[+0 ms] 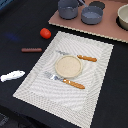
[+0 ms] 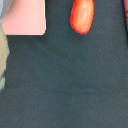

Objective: Place the fish, sausage, and tomato into the frying pan.

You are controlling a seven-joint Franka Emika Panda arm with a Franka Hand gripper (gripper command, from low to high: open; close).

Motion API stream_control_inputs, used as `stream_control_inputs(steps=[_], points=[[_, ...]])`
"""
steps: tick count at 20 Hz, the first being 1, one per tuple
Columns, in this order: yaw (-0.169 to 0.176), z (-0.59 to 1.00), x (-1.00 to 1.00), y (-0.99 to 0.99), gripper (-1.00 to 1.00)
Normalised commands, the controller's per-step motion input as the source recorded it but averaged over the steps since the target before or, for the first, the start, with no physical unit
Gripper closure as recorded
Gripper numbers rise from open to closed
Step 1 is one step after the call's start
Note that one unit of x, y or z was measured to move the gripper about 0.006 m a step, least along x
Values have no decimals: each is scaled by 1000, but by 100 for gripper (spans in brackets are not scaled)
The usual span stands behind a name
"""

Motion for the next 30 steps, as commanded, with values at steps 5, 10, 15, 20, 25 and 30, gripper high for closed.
stream_control_inputs(steps=[5,10,15,20,25,30], points=[[1,-301,102,-1000,-100],[0,-322,32,-1000,-100],[4,-353,0,-1000,-100],[8,-411,0,-1000,-100],[24,-515,-94,-974,-100],[79,-478,-223,-733,-100]])
